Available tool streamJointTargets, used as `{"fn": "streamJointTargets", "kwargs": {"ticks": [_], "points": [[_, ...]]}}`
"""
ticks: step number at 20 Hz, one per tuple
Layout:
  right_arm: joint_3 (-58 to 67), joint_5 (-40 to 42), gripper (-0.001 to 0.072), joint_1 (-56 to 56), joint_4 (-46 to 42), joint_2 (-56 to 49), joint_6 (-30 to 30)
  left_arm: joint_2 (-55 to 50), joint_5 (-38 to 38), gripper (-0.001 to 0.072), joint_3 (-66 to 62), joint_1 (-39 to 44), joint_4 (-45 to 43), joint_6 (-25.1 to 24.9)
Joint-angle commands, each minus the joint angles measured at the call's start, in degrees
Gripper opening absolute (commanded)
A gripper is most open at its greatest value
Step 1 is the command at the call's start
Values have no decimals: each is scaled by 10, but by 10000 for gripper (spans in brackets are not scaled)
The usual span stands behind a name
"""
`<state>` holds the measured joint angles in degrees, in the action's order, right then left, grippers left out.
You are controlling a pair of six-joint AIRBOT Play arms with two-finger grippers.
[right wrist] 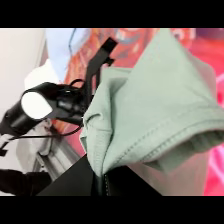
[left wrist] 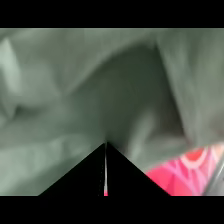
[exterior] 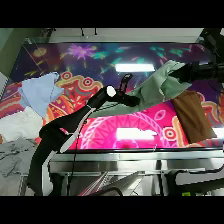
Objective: Fold the shirts.
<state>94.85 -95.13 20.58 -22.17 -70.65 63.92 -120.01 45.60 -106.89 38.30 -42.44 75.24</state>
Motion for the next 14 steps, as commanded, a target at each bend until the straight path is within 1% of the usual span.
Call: {"fn": "streamJointTargets", "kwargs": {"ticks": [1,3,5,7,8,11,13,14], "points": [[4,-14,18,-16,33,4,9,-63,17,14,-103,12,-1,17],[4,-18,18,-30,33,4,11,-80,22,14,-127,16,-8,20],[4,-17,18,-43,33,4,13,-78,17,14,-103,17,-30,39],[4,1,18,-51,29,4,13,-78,44,14,-86,17,-27,37],[4,11,18,-52,27,4,13,-78,63,14,-89,17,-26,37],[4,28,18,-66,23,-5,12,-61,157,15,-132,-4,-26,37],[4,46,18,-91,-2,-15,13,-5,227,14,-131,-43,-40,27],[3,61,18,-110,-17,-24,13,29,258,14,-122,-69,-63,28]]}}
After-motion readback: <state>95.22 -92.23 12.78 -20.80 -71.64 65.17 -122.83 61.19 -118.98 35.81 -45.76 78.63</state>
